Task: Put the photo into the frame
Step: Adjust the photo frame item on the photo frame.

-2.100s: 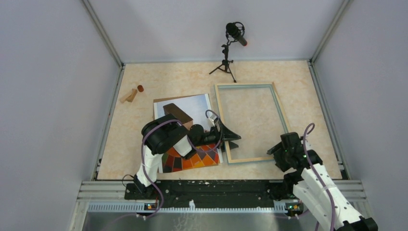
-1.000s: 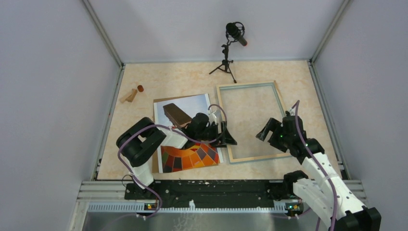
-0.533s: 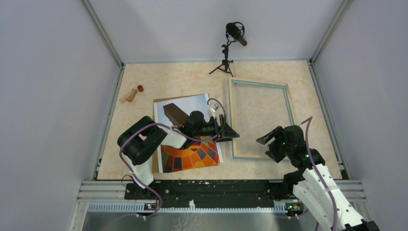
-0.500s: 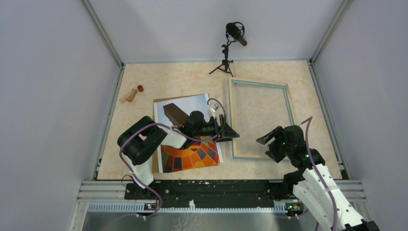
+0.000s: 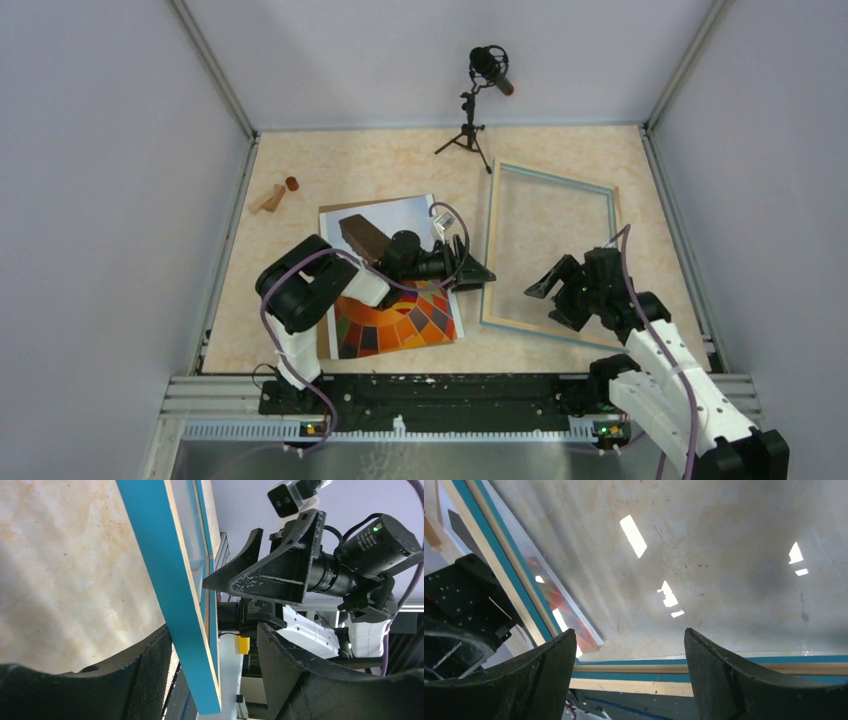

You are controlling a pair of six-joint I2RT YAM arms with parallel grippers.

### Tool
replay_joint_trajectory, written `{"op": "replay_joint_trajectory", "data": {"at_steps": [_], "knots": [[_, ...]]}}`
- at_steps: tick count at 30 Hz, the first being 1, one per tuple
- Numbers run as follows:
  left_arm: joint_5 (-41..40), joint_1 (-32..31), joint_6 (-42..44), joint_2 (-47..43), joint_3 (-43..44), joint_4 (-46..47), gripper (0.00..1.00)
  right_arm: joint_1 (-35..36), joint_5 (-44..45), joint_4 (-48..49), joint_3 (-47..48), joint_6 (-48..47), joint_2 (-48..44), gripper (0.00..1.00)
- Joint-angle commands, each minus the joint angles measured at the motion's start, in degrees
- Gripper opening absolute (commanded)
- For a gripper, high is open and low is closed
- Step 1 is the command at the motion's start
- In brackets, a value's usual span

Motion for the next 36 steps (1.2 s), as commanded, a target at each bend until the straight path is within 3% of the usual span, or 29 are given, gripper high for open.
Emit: {"op": "replay_joint_trajectory", "data": {"at_steps": [1,8,13,19,23,26,31,36], "knots": [[2.4,1.1,-2.2,1.3,2.7,5.7,0.65,0.1,-5.3,5.7,4.8,-9.4,2.9,0.77],[1.0,1.8,5.0,-0.1,5.9,-7.8,0.52,0.1,-5.0,4.9,12.4,-19.0,5.3,0.78],[1.6,2.2,7.0,1.1,8.7,-12.4,0.42,0.2,-8.1,2.4,15.0,-25.5,9.6,0.79],[2.2,3.5,8.4,1.7,10.9,-16.1,0.24,0.8,-8.5,-2.1,13.9,-20.0,8.0,0.8],[2.2,4.8,10.2,1.5,11.7,-19.2,0.1,1.1,1.3,-11.3,16.6,-18.9,7.2,0.81],[3.1,6.1,10.7,1.3,11.5,-19.8,0.0,1.1,14.8,-16.4,18.0,-14.9,5.8,0.84],[3.7,8.4,13.6,-1.0,10.1,-23.7,0.0,-0.5,22.4,-13.1,19.4,-17.9,5.9,0.93],[6.1,10.5,15.4,-2.5,8.1,-25.5,0.0,-11.9,13.4,-2.7,19.5,-28.5,15.2,0.99]]}}
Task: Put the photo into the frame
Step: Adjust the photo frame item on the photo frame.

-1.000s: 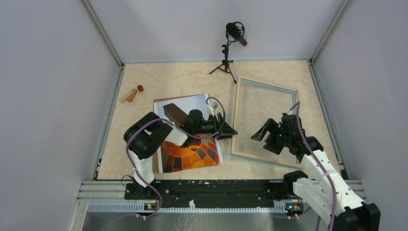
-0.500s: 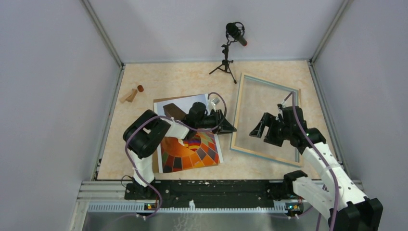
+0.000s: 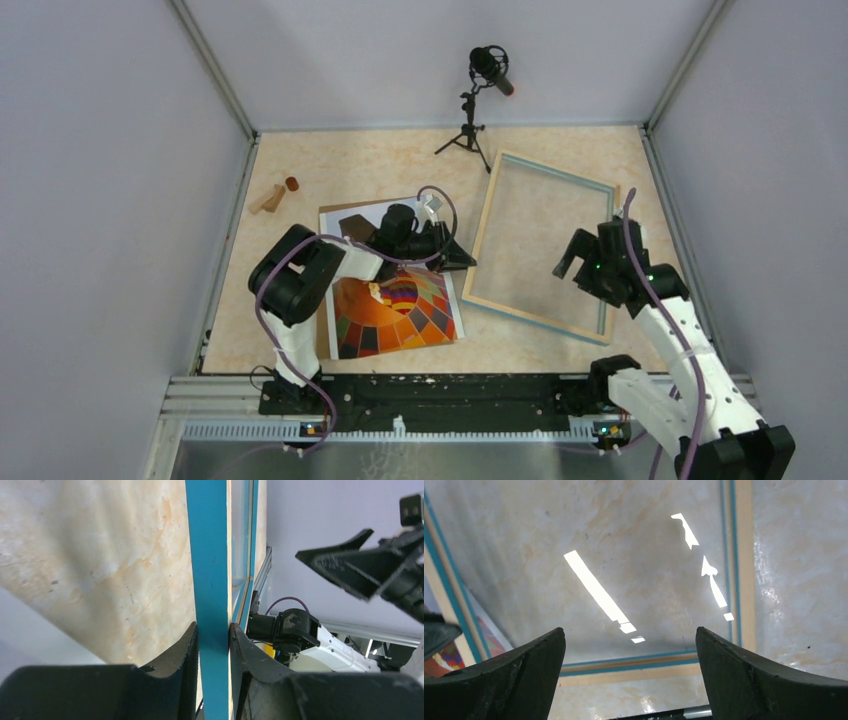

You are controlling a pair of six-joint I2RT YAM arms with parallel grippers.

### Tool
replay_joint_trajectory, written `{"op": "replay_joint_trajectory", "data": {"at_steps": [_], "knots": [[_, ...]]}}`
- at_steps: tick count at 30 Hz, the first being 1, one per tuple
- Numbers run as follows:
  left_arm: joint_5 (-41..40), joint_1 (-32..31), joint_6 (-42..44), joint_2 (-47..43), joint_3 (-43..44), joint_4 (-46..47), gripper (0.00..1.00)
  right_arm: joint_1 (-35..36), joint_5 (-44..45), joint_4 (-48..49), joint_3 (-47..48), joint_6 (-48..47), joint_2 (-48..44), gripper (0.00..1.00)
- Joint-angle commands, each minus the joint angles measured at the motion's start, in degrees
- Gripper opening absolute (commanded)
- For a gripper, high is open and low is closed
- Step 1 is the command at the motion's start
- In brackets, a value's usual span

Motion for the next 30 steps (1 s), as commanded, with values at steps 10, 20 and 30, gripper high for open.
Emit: {"op": "replay_joint_trajectory", "data": {"at_steps": [10,20,30], "knots": [[6.5,5.3,4.0,-2.8,-3.0,-0.3,0.0,-27.8,-10.1,17.3,9.2,-12.1,26.3,0.83],[7.5,6.3,4.0,-3.6,-3.9,-1.0,0.0,-27.9,-16.0,25.3,14.5,-18.2,43.0,0.59],[8.9,6.6,3.4,-3.4,-3.3,1.3,0.0,-28.3,-19.9,30.1,12.9,-19.8,47.6,0.34]]}}
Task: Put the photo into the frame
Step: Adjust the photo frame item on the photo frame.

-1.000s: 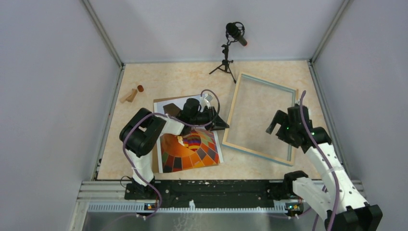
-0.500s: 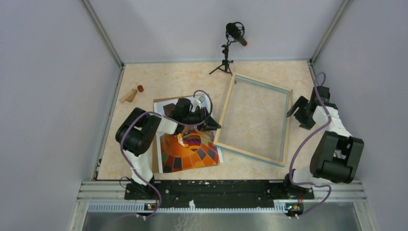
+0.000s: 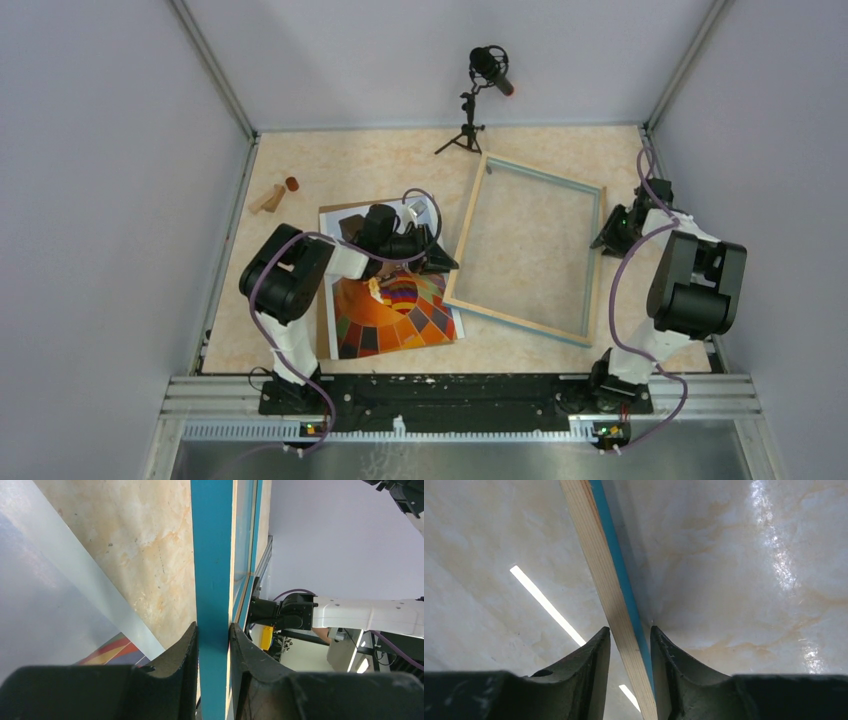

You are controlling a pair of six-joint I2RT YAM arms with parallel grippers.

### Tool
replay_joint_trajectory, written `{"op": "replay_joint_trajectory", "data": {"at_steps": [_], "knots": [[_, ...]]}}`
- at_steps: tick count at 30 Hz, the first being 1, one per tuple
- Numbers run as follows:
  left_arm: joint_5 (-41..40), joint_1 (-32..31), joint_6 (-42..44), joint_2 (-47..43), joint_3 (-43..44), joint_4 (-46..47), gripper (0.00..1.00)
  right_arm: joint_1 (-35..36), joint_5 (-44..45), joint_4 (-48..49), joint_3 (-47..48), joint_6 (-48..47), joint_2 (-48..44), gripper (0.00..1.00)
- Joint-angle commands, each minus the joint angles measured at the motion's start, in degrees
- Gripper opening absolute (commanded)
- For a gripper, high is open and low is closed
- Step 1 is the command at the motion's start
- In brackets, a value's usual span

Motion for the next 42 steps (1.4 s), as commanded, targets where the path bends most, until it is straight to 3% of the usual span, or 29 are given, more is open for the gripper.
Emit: {"op": "replay_joint_trajectory", "data": {"at_steps": [1,4,8,11,18,25,30,36,40,42], "knots": [[2.0,0.4,-1.5,-2.0,0.0,5.9,0.0,-0.8,-3.8,5.4,0.2,-0.7,-0.3,0.34],[3.5,0.3,-7.2,-0.8,0.1,13.6,0.07,-0.8,-4.8,6.9,-0.8,0.2,-1.1,0.3],[4.2,-0.4,-13.5,0.1,1.4,23.7,0.26,-1.1,-8.0,9.9,-3.1,1.3,-1.6,0.28],[4.6,-1.6,-15.6,-0.2,2.8,26.7,0.33,-1.7,-9.7,11.1,-3.8,1.7,-1.5,0.24],[4.8,-5.6,-14.0,-2.2,8.0,25.1,0.63,-2.4,-13.2,14.1,-5.4,2.1,-1.0,0.08],[3.9,-6.7,-4.3,0.2,18.0,9.4,0.96,-3.5,-17.6,16.9,-6.7,1.9,-0.4,0.02],[5.3,-6.5,-1.4,7.2,28.7,2.5,0.98,-4.0,-19.2,17.7,-6.8,1.3,0.5,0.0],[5.3,-6.4,-3.9,10.4,33.5,9.1,0.97,-4.1,-20.5,18.3,-6.3,1.2,1.3,0.0],[6.1,-6.5,-11.2,13.5,33.8,17.7,0.83,-4.1,-20.9,18.5,-6.2,1.4,1.3,0.0],[6.3,-6.5,-13.6,14.4,33.3,19.4,0.92,-4.1,-21.1,18.3,-6.2,1.4,1.1,0.0]]}}
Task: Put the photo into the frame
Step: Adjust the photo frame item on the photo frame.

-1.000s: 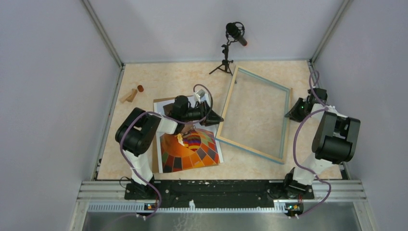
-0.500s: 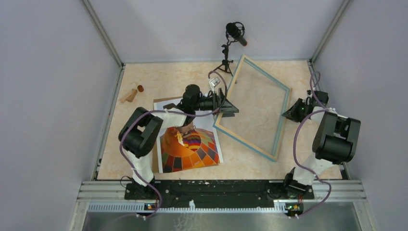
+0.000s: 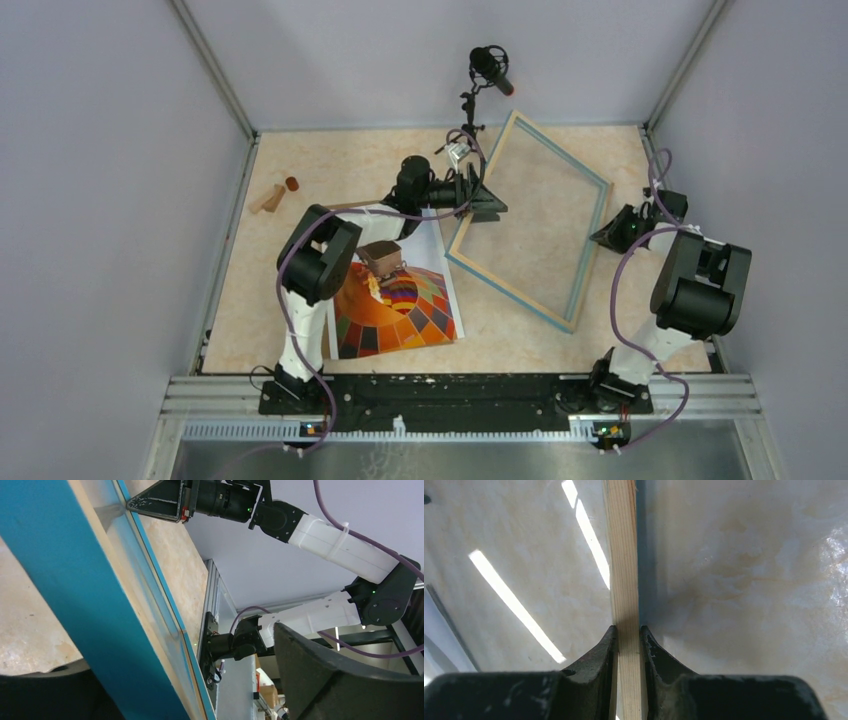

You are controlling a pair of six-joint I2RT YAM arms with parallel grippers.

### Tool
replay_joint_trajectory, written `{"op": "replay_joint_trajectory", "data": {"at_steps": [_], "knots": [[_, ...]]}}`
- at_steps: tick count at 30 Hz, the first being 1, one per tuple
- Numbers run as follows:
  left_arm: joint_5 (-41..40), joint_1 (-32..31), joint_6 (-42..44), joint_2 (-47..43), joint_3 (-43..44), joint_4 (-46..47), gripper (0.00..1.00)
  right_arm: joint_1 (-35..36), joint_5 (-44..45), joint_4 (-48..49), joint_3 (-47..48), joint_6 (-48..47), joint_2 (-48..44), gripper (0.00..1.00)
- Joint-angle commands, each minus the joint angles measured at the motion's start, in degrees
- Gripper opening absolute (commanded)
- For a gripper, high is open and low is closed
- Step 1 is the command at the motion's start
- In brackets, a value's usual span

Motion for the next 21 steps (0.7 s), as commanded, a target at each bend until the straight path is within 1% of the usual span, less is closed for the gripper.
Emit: {"op": "replay_joint_trajectory", "data": {"at_steps": [1,3,4,7,8,15,19,21], "knots": [[1.2,-0.8,-5.7,1.9,1.3,11.7,0.93,0.6,-5.3,1.1,0.3,0.3,0.0,0.01],[1.2,-0.7,-6.0,1.7,0.3,11.4,0.91,0.6,-5.8,1.2,0.2,0.6,-0.3,0.02],[1.2,-0.8,-5.7,1.3,-0.1,10.5,0.87,0.5,-5.7,1.1,0.2,0.7,-0.4,0.03],[0.8,-0.6,-5.4,0.8,-1.6,10.3,0.74,0.5,-4.2,-0.3,0.4,0.7,-0.8,0.21],[0.9,-0.5,-6.2,0.7,-2.2,11.3,0.71,0.5,-3.8,-0.7,0.4,0.6,-1.0,0.26],[1.6,0.2,-15.0,2.0,-4.5,21.7,0.62,0.6,0.5,-4.2,1.3,1.6,-2.7,0.56],[1.7,0.3,-15.5,2.2,-4.9,22.1,0.6,0.5,4.1,-7.0,1.8,1.9,-5.9,0.73],[1.8,0.4,-15.4,2.2,-5.4,22.3,0.6,0.5,7.8,-10.0,3.3,1.1,-7.7,0.77]]}}
